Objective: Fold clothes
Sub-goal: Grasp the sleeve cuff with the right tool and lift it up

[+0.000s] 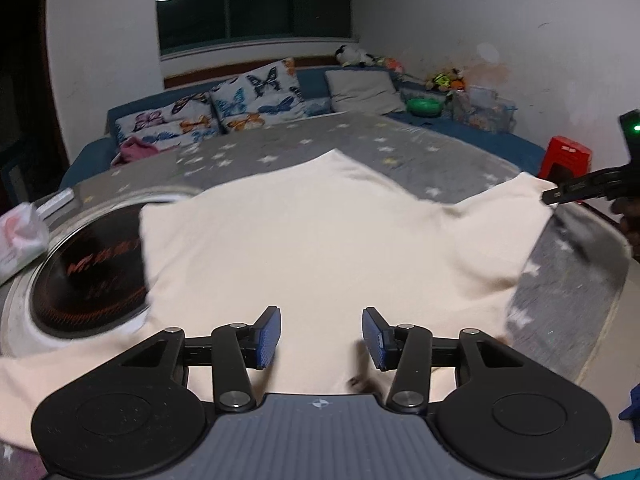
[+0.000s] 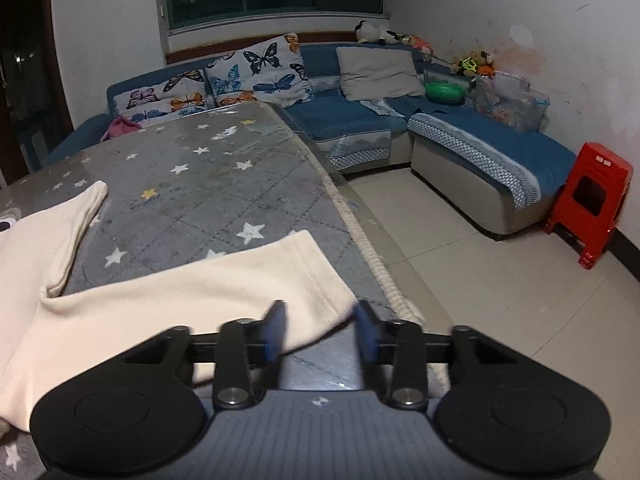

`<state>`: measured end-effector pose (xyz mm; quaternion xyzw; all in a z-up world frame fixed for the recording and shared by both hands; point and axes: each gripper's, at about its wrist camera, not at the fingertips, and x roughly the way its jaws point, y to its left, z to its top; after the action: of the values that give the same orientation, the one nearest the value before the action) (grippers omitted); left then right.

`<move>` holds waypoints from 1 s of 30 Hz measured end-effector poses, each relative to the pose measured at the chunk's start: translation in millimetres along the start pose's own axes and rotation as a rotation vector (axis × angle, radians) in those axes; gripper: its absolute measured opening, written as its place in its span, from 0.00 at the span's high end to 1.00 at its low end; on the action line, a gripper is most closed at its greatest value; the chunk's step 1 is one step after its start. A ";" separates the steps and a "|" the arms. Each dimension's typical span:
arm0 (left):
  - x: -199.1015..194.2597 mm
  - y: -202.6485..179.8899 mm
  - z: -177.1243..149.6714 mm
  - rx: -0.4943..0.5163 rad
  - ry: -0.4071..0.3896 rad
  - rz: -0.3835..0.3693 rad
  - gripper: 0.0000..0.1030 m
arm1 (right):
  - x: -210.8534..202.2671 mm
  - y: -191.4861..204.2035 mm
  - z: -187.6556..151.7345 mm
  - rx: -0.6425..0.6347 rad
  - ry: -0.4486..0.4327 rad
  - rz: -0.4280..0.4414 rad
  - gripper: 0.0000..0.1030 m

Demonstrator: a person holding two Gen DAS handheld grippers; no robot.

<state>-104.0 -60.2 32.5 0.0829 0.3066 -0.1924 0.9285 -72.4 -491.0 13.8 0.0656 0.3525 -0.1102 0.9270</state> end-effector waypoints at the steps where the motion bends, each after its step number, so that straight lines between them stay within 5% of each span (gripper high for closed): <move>1: 2.3 -5.5 1.4 0.012 0.000 -0.011 0.53 | 0.4 1.1 0.7 0.001 0.000 0.006 0.82; 2: 4.8 -11.3 2.6 0.024 0.000 -0.022 0.53 | 0.9 2.3 1.6 0.002 0.000 0.013 0.90; 5: 12.3 -28.4 6.4 0.061 0.000 -0.055 0.53 | 0.8 4.4 4.8 0.000 -0.010 0.009 0.93; 11: 27.3 -62.7 13.8 0.135 0.001 -0.121 0.53 | -9.3 2.3 20.4 -0.012 -0.079 -0.002 0.94; 17: 41.5 -85.2 13.4 0.192 0.021 -0.145 0.53 | 8.2 2.3 13.5 -0.015 -0.025 -0.008 0.94; 22: 39.9 -82.5 14.1 0.184 0.008 -0.144 0.52 | -8.7 4.8 19.0 -0.028 -0.071 0.014 0.94; 30: 21.5 -49.4 13.9 0.099 -0.022 -0.089 0.49 | -82.1 48.6 55.8 -0.152 -0.227 0.169 0.94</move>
<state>-100.8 -115.6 28.9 0.1128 0.2898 -0.2495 0.9171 -84.2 -442.1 112.2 0.0120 0.2461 -0.0116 0.9691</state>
